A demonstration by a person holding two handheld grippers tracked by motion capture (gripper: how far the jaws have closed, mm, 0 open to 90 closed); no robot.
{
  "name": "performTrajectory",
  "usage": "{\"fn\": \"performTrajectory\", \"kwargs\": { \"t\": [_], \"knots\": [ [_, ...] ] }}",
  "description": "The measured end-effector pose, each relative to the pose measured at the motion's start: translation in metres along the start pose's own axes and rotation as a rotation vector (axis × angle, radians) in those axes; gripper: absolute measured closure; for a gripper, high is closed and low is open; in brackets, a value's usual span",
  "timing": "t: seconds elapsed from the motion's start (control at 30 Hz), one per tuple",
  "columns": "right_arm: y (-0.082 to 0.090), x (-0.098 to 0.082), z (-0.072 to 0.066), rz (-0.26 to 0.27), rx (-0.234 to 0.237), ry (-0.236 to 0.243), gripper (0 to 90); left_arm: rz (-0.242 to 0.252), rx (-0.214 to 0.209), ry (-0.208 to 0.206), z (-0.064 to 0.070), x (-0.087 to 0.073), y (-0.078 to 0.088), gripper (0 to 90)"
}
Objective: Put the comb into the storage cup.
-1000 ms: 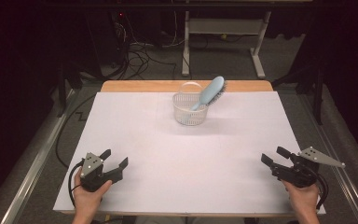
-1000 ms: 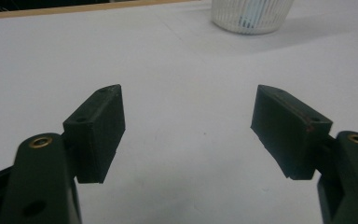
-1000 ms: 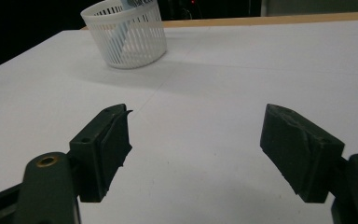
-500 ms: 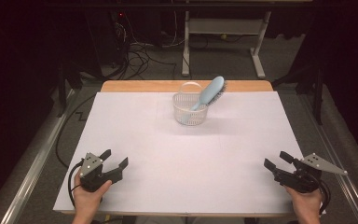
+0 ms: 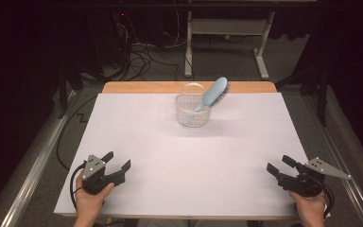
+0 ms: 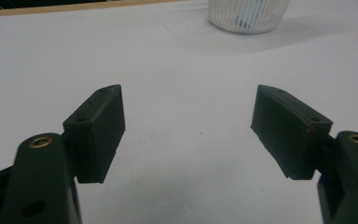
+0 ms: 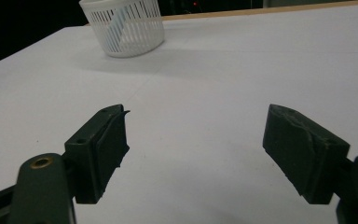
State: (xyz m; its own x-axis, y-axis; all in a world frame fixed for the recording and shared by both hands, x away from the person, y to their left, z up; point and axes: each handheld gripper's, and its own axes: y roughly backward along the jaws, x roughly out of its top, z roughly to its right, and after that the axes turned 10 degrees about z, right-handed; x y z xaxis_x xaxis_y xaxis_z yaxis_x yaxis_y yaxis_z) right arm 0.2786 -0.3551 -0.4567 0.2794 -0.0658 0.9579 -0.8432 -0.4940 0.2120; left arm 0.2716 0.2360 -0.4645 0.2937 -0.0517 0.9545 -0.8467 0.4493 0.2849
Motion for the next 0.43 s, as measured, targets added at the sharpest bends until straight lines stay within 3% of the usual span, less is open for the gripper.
{"fn": "performTrajectory", "kwargs": {
  "t": [0.43],
  "knots": [
    [0.0002, 0.0005, -0.0006, 0.011, 0.005, -0.006, 21.9, -0.011, -0.003, 0.009, -0.0004, -0.0007, -0.0018, 26.6]
  ]
}}
